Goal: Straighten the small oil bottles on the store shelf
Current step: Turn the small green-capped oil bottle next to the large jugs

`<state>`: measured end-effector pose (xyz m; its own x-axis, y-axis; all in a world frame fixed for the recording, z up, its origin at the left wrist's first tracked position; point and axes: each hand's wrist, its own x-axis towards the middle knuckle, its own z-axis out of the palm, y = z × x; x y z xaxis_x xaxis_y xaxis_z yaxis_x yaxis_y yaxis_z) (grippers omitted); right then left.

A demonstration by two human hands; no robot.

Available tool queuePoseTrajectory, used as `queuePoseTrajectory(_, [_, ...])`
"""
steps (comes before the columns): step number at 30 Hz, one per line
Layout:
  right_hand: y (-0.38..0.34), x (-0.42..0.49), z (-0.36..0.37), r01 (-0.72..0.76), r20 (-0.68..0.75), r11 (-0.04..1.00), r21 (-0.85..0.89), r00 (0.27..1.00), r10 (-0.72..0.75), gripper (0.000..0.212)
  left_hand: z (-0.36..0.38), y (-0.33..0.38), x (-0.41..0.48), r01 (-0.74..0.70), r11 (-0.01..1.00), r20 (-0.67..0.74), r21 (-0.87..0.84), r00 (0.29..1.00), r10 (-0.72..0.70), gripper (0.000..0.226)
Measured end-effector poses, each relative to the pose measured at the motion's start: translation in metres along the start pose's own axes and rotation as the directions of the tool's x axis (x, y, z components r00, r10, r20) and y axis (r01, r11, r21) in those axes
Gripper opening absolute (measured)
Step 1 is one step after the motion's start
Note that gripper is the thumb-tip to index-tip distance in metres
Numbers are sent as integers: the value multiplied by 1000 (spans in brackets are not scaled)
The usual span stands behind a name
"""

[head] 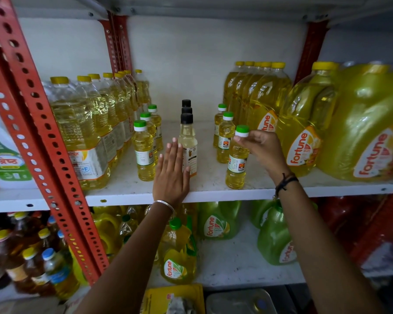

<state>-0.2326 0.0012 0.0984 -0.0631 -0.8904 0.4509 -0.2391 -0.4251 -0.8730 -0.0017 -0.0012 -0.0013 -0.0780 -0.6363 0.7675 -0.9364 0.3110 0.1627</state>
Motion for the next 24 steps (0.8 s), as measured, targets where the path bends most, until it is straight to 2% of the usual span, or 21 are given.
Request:
queuePoseTrajectory(14, [1,-8,7,21,-92,1000,-23,996,-23,31,-1,1,-1,-1,1000,18,0,1000,1,60])
queuePoseTrajectory(19, [2,-17,10,-52,-153,997,-56,987,43,51,-7,-1,0,-9,999,21,-40,1000,10,60])
queuePoseTrajectory(21, [-2,-24,13,-13,-278,996,-92,961,-13,55,-12,-8,-3,-3,999,7,-41,1000,3,60])
queuePoseTrajectory(24, [-17,-40,23,234,-470,959,-163,836,-283,49,-21,-24,-6,-7,1000,-16,-21,1000,7,60])
